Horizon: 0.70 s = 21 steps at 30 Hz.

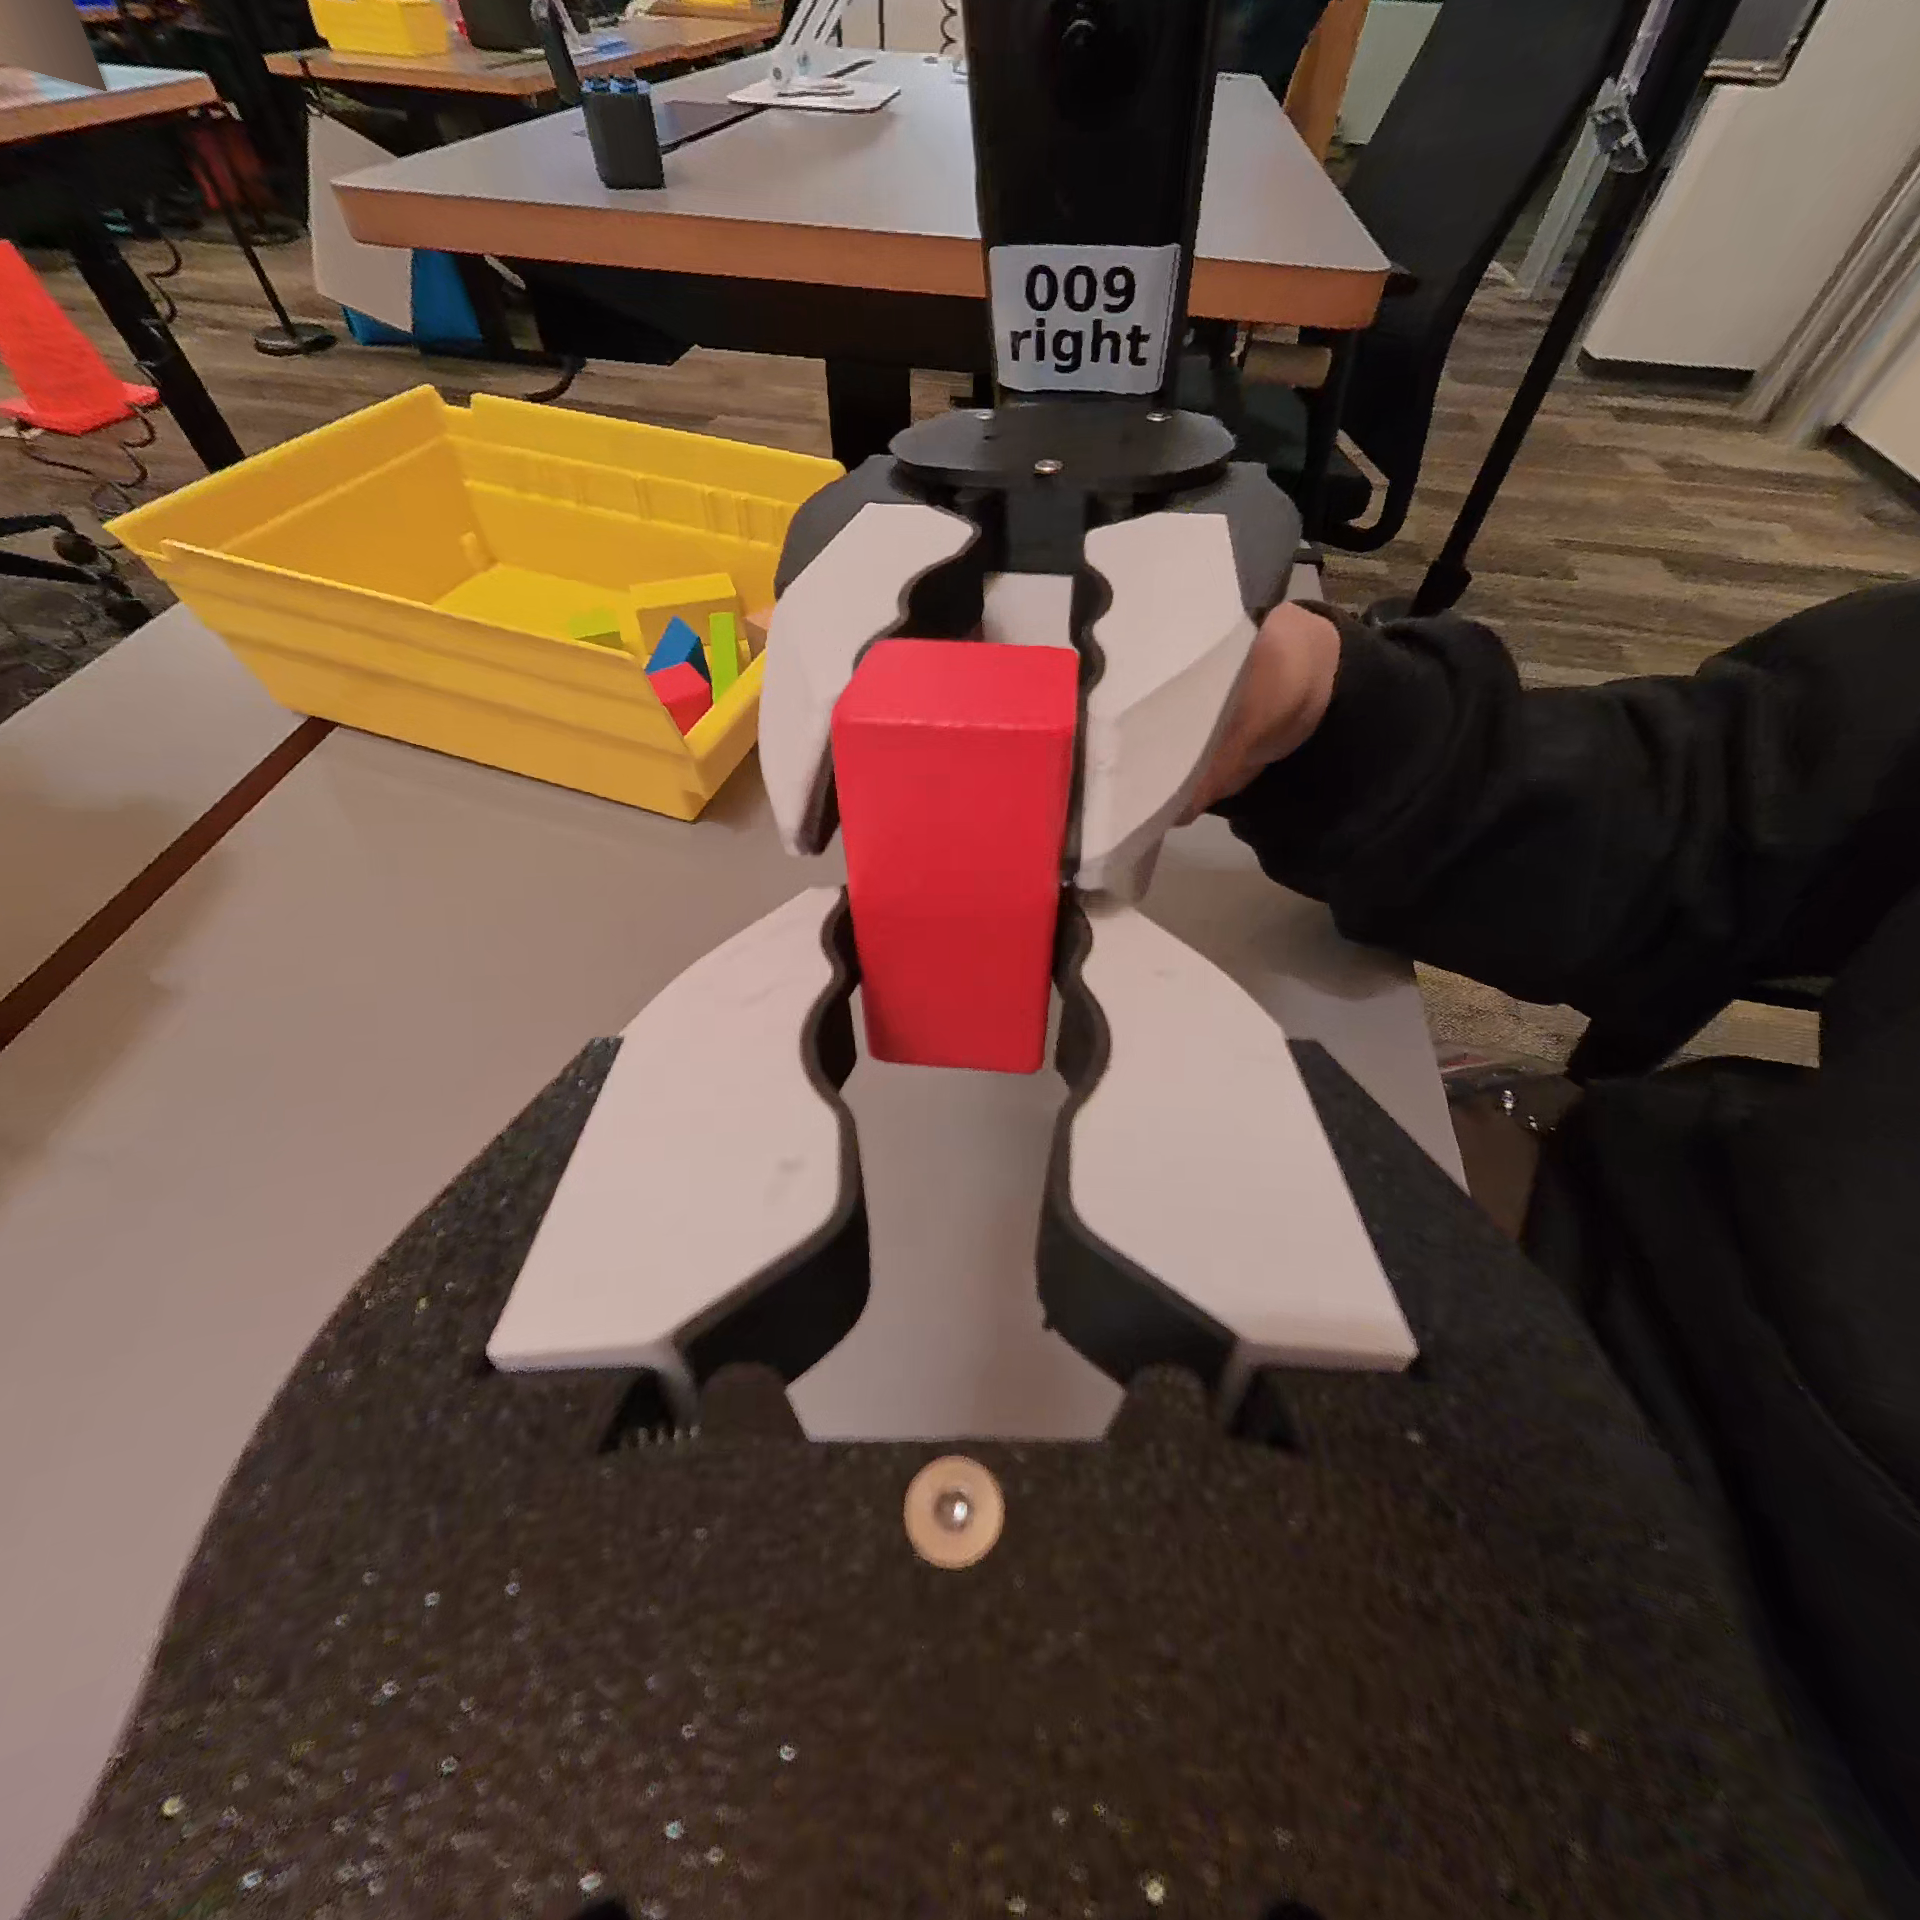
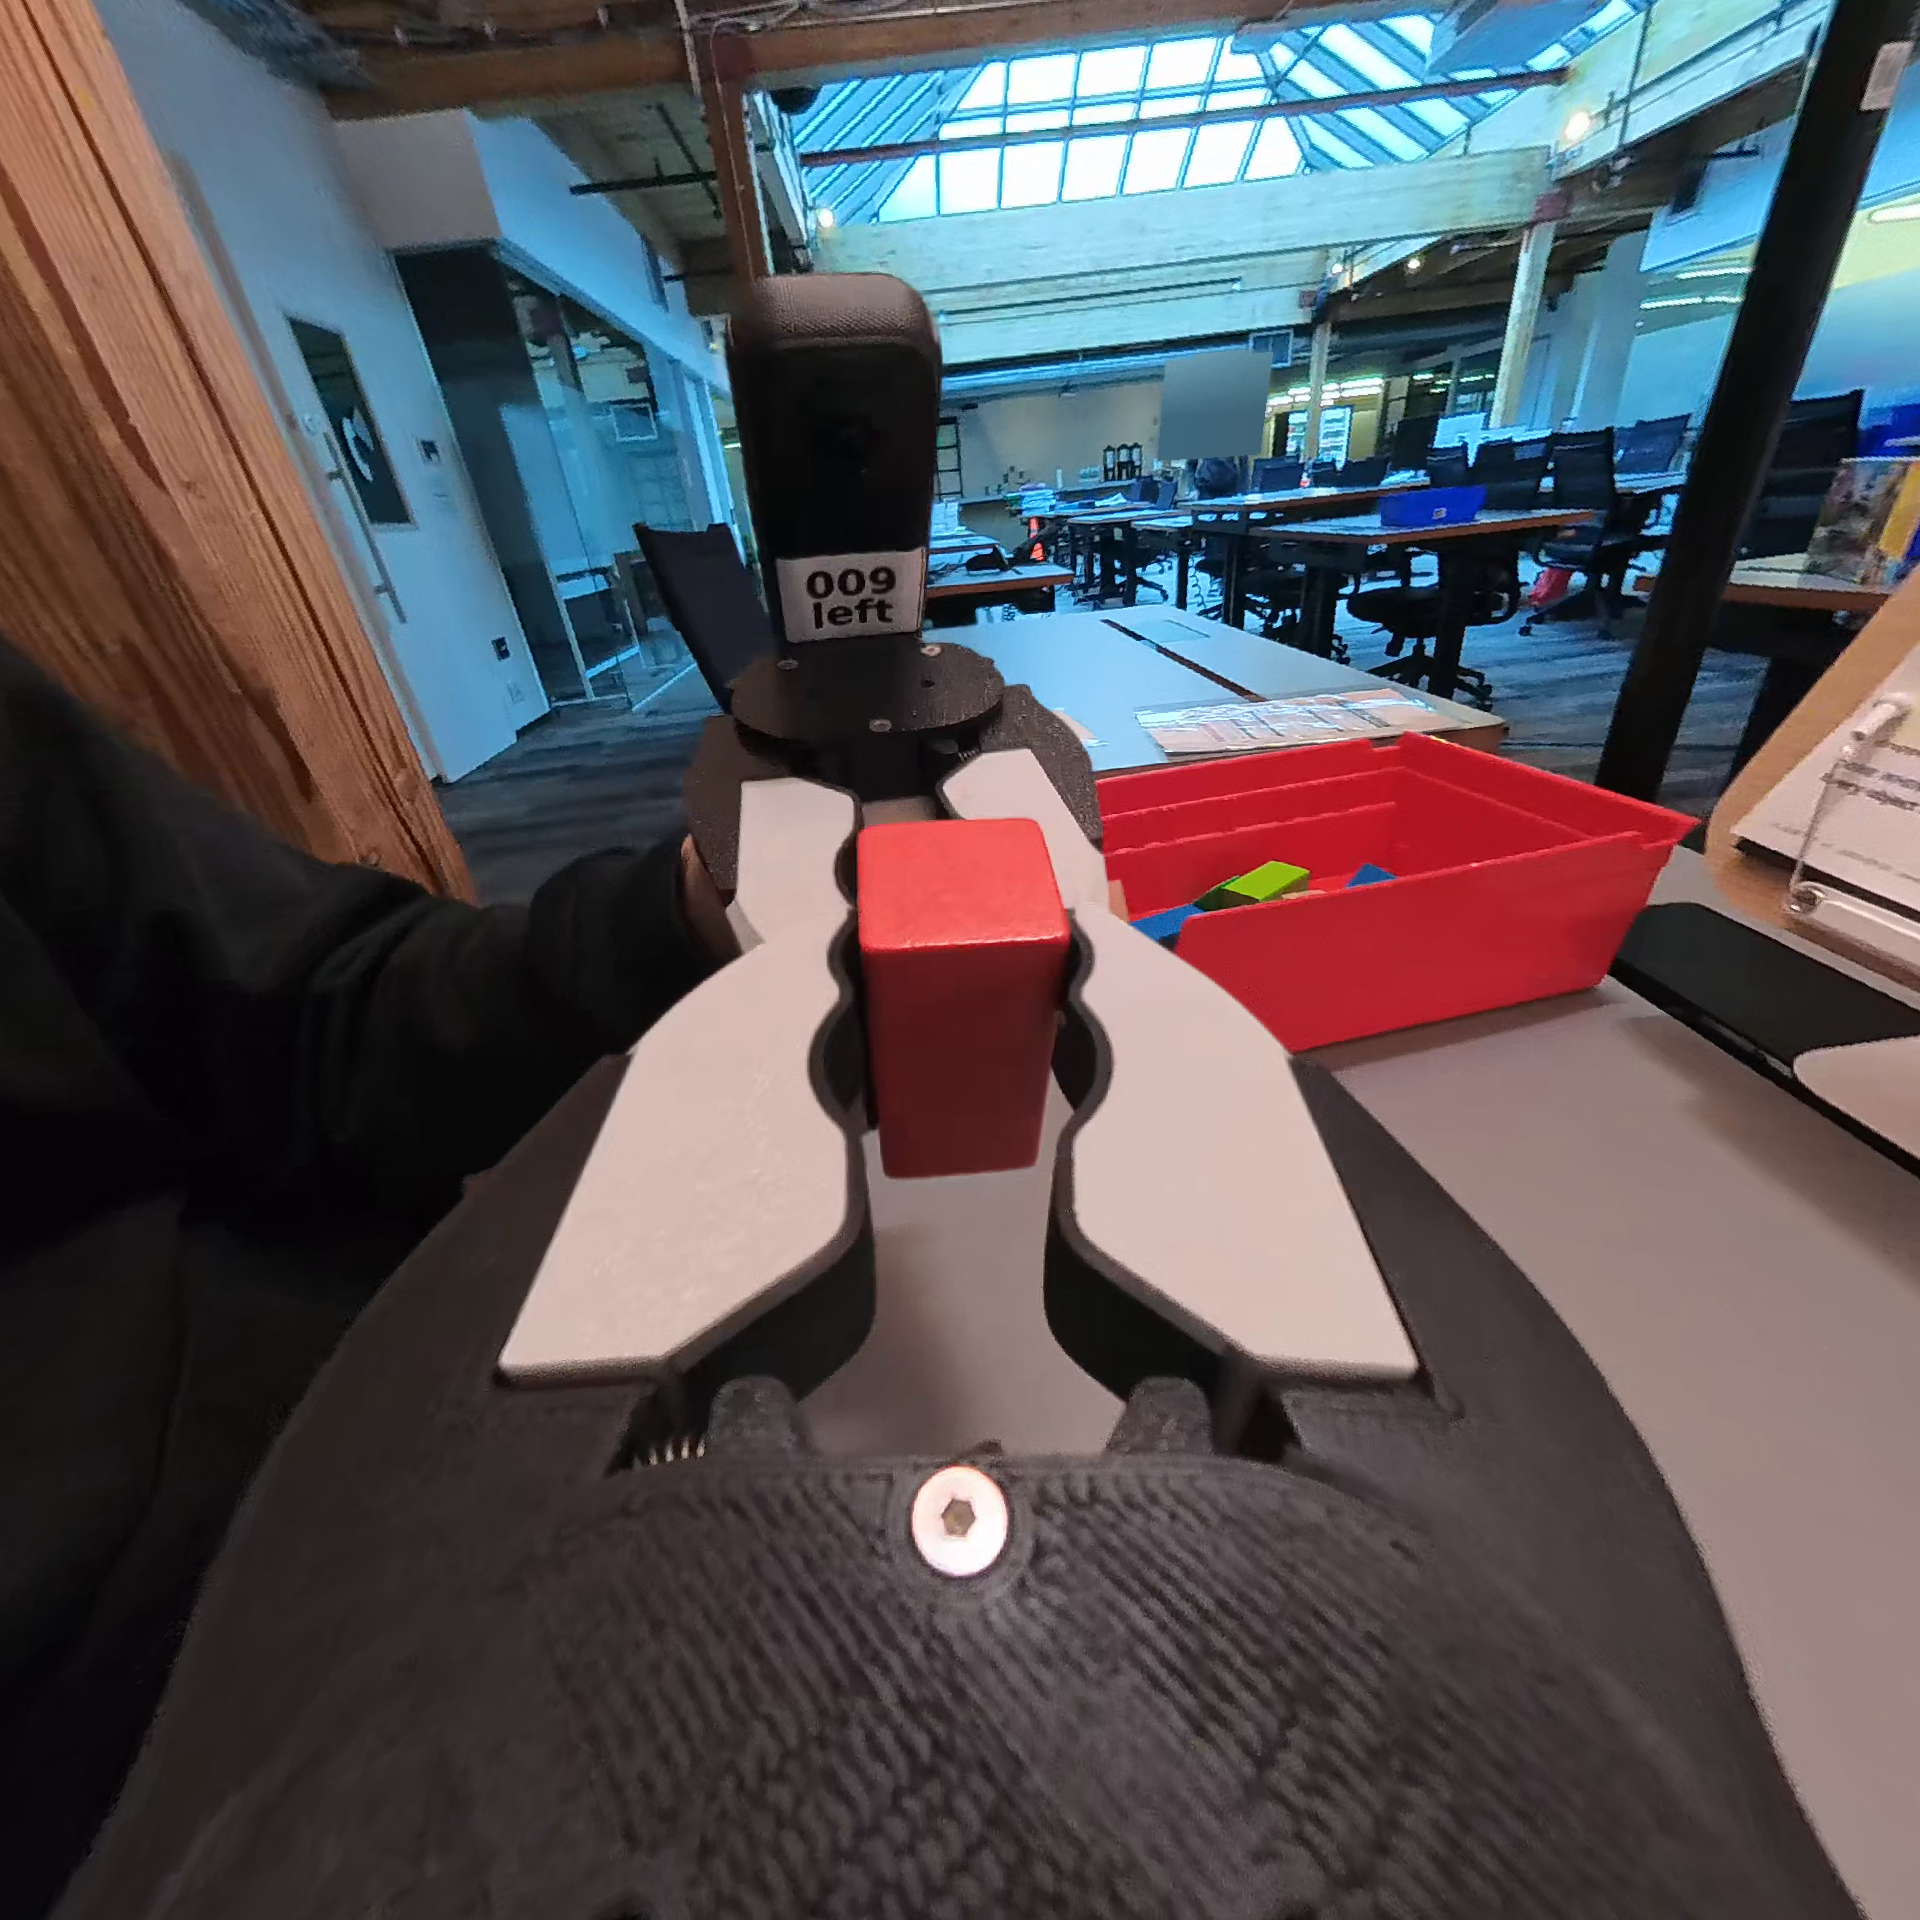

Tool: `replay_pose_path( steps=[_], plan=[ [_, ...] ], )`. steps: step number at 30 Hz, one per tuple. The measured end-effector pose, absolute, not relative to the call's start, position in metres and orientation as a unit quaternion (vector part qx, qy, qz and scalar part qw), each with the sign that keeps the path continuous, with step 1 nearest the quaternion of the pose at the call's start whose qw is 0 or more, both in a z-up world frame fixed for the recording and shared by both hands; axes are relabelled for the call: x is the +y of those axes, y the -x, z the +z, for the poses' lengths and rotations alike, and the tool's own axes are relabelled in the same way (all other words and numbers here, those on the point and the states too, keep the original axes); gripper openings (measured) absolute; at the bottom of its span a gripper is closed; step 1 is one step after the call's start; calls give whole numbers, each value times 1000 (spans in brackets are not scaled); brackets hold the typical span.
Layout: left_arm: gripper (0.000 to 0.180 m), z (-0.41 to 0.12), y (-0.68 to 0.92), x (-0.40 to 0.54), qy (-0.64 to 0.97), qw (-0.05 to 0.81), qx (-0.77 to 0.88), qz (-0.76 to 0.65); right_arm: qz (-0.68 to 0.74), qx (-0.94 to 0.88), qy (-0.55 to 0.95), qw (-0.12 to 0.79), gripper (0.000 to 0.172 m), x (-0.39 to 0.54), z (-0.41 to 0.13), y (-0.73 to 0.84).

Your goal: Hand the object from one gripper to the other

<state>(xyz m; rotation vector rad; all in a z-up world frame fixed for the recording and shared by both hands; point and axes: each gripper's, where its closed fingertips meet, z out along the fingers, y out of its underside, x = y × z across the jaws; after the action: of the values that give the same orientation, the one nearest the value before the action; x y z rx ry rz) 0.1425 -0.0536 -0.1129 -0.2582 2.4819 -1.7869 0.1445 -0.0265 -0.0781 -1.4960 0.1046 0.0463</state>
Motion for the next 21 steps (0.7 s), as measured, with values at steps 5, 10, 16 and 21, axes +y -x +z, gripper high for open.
replay_pose_path(
  steps=[5,10,16,21],
  plan=[
    [37,-110,-146,-53,98,56,794,-598,-8,46,690,722,36,-24,-76,-144],
    [44,-105,-164,-34,161,119,764,-613,-145,157,714,666,35,-66,-83,-204],
    [41,-120,-162,10,228,129,750,-607,-343,373,708,492,35,-226,-121,-295],
    [36,-127,-154,40,256,116,739,-612,-363,469,655,467,35,-309,-143,-322]
  ],
)
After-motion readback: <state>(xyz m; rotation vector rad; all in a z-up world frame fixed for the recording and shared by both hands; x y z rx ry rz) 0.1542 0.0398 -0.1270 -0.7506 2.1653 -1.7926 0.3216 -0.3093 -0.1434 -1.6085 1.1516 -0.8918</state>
